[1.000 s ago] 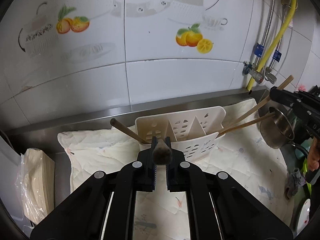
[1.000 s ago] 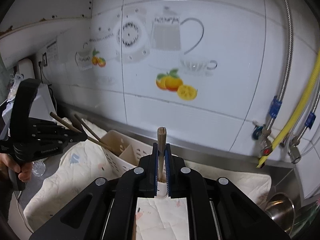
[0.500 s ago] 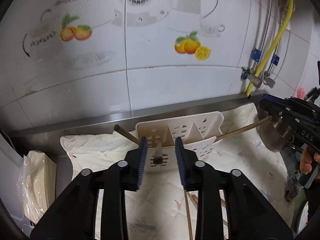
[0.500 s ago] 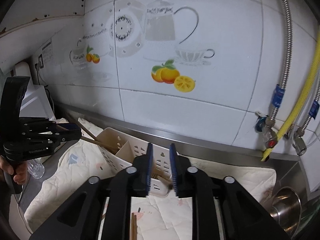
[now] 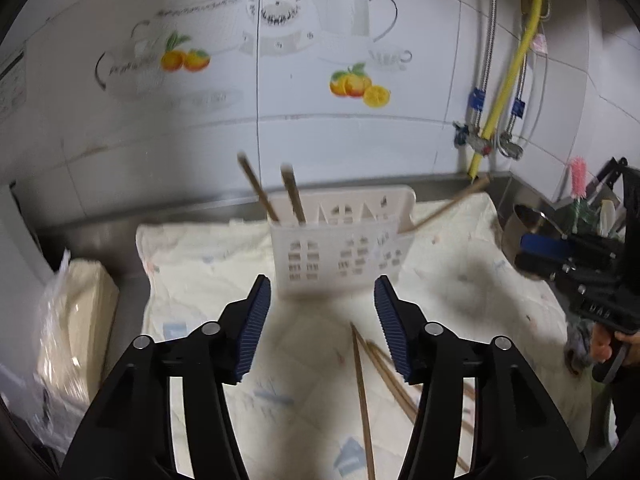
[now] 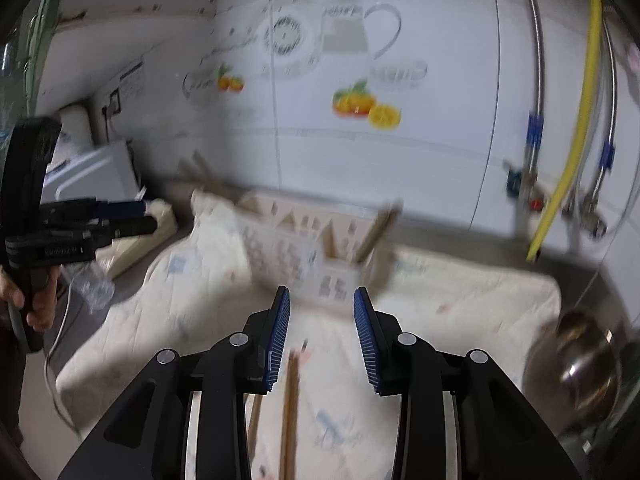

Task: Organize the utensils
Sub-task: 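Return the left tool to the mat and grasp another chopstick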

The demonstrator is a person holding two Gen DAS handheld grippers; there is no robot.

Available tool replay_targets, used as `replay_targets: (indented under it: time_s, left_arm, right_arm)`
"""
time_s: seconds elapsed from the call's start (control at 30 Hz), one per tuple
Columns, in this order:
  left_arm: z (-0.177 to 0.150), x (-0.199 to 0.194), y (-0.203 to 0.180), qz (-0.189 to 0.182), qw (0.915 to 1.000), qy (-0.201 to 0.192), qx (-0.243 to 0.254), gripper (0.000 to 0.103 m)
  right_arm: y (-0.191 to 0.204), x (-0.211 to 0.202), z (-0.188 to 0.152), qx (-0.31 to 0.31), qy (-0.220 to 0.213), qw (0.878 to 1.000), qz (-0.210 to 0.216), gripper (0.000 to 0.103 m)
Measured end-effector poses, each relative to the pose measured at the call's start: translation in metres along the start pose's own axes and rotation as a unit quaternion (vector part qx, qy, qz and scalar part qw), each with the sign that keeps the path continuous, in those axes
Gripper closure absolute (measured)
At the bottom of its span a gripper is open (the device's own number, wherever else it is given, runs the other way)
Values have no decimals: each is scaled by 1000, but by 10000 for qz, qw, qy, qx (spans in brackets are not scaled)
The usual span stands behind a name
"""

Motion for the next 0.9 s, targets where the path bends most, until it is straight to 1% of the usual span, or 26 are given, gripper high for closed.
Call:
replay_targets:
  time_s: [0.13, 0.33, 0.4, 0.53, 0.67, 0.9]
  left_arm:
    - [-33, 3, 3, 53, 9998, 172, -27, 46]
    - [-80, 11, 13, -17, 9982, 504, -339, 46]
    - [-94, 14, 14, -15, 9974, 613, -386, 46]
    - [-113, 16, 18, -32, 9959, 770, -475, 46]
    - [-126, 17, 22, -16, 9946, 867, -577, 46]
    - [-140, 18, 27, 4, 9928, 998, -660, 46]
  right_arm:
    - [17, 2, -38, 2, 246, 9997, 57, 70]
    - [39, 7, -94, 102, 682, 9973, 238, 71]
    - [45, 10, -108, 163, 800, 9962, 317, 73]
    - [50, 16, -133, 232, 1043, 9937, 346, 78]
    - [54, 22, -147, 301, 1179, 9917, 422, 85]
    - [55, 33, -154, 292, 1320, 9898, 458, 90]
Point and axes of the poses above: each gripper's, at about its wrist camera, not at the fingertips, and x roughly the way its jaws point, y to its left, z to its top, the point moved 3 cm from there along x, roughly the way its jaws point, and after that the axes turned 13 degrees about -x, right-handed, at the moved point
